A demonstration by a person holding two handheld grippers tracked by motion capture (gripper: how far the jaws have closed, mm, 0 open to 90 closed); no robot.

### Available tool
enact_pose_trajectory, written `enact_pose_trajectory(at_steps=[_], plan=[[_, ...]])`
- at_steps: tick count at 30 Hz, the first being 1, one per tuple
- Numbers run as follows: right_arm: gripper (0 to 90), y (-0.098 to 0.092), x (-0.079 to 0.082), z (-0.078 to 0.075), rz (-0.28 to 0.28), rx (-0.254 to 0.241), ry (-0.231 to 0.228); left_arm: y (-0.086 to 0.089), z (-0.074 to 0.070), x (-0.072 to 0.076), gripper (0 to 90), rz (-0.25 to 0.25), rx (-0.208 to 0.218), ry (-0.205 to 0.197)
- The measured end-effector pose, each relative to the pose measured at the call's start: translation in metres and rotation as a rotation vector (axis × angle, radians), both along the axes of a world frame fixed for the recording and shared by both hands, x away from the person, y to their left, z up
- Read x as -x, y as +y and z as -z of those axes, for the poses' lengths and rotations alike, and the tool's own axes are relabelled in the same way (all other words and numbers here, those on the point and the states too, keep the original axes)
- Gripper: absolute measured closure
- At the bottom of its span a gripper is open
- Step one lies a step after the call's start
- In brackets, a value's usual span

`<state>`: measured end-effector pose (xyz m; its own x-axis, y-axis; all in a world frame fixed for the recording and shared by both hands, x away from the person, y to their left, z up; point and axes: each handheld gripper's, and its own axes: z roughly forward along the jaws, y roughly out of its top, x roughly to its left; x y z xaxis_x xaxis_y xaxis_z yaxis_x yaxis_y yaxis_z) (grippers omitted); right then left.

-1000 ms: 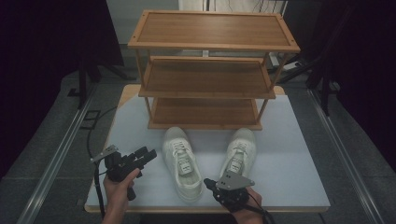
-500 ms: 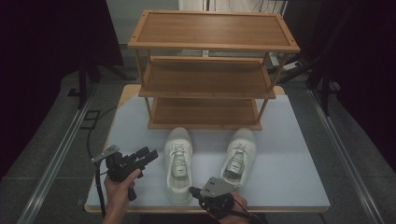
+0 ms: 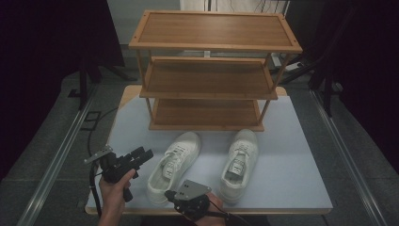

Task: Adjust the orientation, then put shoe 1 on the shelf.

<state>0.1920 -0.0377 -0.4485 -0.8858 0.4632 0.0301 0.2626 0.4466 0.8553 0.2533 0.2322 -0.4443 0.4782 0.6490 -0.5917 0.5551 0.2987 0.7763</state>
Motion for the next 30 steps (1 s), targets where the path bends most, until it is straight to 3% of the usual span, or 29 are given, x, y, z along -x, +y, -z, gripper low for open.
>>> enact_pose_trajectory(at_steps=[9, 13, 23, 30], plan=[[72.5, -0.076, 0.002, -0.022, 0.151, -0.150, -0.052, -0.006, 0.001, -0.002, 37.2, -0.009, -0.029, -0.005], [66.5, -0.099, 0.000, -0.023, 0.203, -0.187, -0.025, -0.009, 0.000, -0.002, 37.2, -0.006, -0.052, -0.011], [61.2, -0.114, -0.010, -0.026, 0.264, -0.184, -0.034, -0.014, 0.001, -0.002, 36.9, -0.001, -0.087, -0.008], [60.7, -0.116, -0.010, -0.025, 0.269, -0.184, -0.027, -0.022, 0.000, -0.001, 35.7, 0.002, -0.115, -0.025]])
